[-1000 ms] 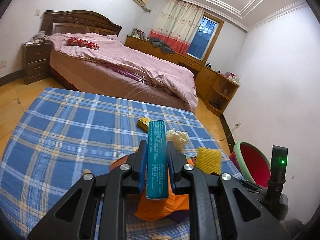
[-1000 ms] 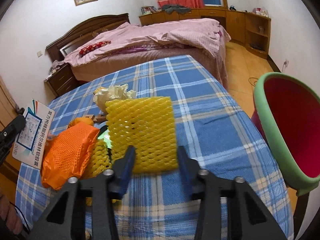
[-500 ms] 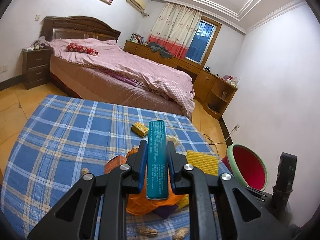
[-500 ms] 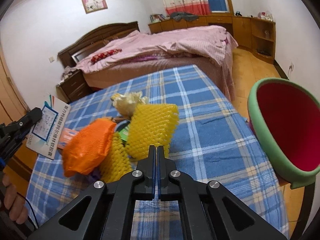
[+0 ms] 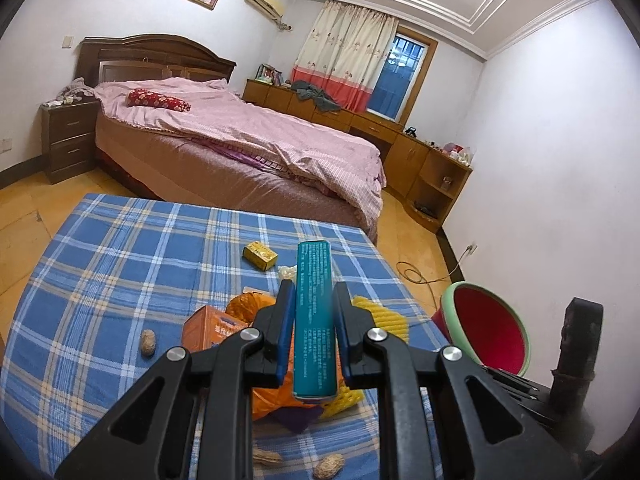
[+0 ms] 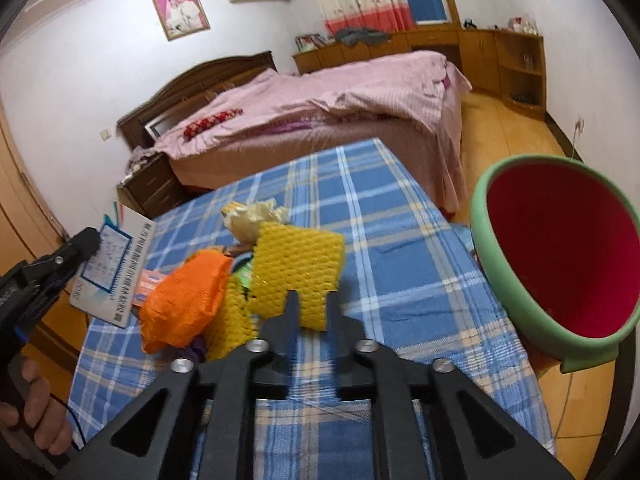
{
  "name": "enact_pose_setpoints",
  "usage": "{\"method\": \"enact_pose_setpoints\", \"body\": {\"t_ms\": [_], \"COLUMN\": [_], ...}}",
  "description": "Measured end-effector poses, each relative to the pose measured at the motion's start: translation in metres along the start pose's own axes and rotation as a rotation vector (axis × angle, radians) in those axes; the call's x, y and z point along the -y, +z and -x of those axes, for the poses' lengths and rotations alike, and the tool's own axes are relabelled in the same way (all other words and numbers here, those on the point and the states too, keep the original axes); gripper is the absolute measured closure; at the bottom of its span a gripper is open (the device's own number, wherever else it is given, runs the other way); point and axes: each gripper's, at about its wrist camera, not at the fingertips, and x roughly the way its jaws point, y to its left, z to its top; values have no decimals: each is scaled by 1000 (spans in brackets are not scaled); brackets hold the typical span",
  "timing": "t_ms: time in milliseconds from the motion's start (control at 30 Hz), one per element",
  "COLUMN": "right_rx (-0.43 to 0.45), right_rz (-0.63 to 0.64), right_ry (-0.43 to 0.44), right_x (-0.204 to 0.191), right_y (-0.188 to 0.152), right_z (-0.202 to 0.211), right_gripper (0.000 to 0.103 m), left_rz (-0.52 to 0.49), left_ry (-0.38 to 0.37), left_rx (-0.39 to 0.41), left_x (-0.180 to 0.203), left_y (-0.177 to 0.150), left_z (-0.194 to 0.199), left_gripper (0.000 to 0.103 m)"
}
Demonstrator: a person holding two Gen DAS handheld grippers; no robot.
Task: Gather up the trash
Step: 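Lift the teal box with the left tool while the right tool grasps the yellow foam net, then carry both items over the red bucket and open both tools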
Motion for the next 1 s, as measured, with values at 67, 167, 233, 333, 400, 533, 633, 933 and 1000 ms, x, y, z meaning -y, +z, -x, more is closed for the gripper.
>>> {"method": "enact_pose_setpoints", "body": {"t_ms": [67,167,233,333,400,533,633,933,1000], "right_rx": [-19,-42,-61,-84,-103,-142,-122,-5,20], "right_rz": [-13,-13,-13,-12,-25,-48,-48,-30,-34], "right_ry": [4,-1,7,11,25,70,95,105,101], "right_x": [2,2,2,2,4,7,9,9,12], "right_y": [1,4,6,7,8,4,2,3,4], "right_z": [-9,-22,-33,-47,-57,-68,-60,-2,13], "right_gripper": [74,67,61,60,60,81,89,92,92], "left_rz": [2,6,8,10,12,11,4,-21,-29], "left_ry": [11,20,22,23,24,26,25,-25,-43], "left_rx": [-3,-9,-15,-26,-31,-39,-38,-25,-26], "left_x": [-3,-6,-7,-9,-9,-6,-2,20,28], "left_y": [0,-1,-3,-4,-5,-6,-6,-1,1], "left_z": [-3,-8,-12,-19,-22,-24,-23,-10,-7], "left_gripper": [84,84,84,84,84,84,84,84,84]}}
